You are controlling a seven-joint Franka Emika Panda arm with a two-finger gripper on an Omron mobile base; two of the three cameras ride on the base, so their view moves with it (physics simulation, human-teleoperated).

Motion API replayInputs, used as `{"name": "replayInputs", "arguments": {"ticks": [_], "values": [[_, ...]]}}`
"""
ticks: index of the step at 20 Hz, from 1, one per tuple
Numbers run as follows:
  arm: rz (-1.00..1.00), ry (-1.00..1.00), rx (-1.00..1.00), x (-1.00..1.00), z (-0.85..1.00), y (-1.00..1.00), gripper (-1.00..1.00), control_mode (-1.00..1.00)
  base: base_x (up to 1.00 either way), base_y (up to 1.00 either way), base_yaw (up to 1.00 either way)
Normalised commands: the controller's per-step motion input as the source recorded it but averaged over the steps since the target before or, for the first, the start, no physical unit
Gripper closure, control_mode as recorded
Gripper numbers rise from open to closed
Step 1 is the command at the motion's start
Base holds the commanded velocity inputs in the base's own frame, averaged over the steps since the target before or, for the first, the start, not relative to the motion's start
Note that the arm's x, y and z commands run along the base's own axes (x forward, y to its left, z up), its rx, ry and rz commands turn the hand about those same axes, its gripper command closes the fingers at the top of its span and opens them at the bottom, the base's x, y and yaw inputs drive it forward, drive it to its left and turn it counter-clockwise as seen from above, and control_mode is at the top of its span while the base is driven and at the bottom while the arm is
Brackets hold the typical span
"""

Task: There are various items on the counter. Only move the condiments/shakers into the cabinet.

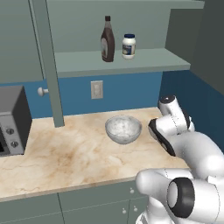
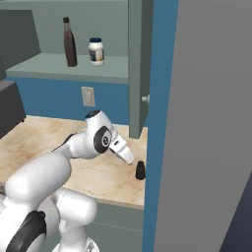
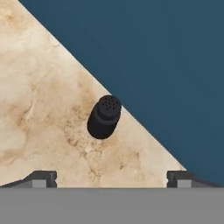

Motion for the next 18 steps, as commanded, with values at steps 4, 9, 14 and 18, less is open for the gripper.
{"name": "replayInputs", "arguments": {"ticks": [4,9,14,18], "values": [[-0.04,-0.08,0.00,0.02,-0.13,-0.05,-1.00,-1.00,0.00,0.00,0.00],[0.00,0.00,0.00,0.02,-0.11,-0.05,-1.00,-1.00,0.00,0.00,0.00],[0.00,0.02,0.00,0.03,-0.12,-0.26,-1.00,-1.00,0.00,0.00,0.00],[0.00,0.01,0.00,0.12,-0.13,-0.24,-1.00,-1.00,0.00,0.00,0.00]]}}
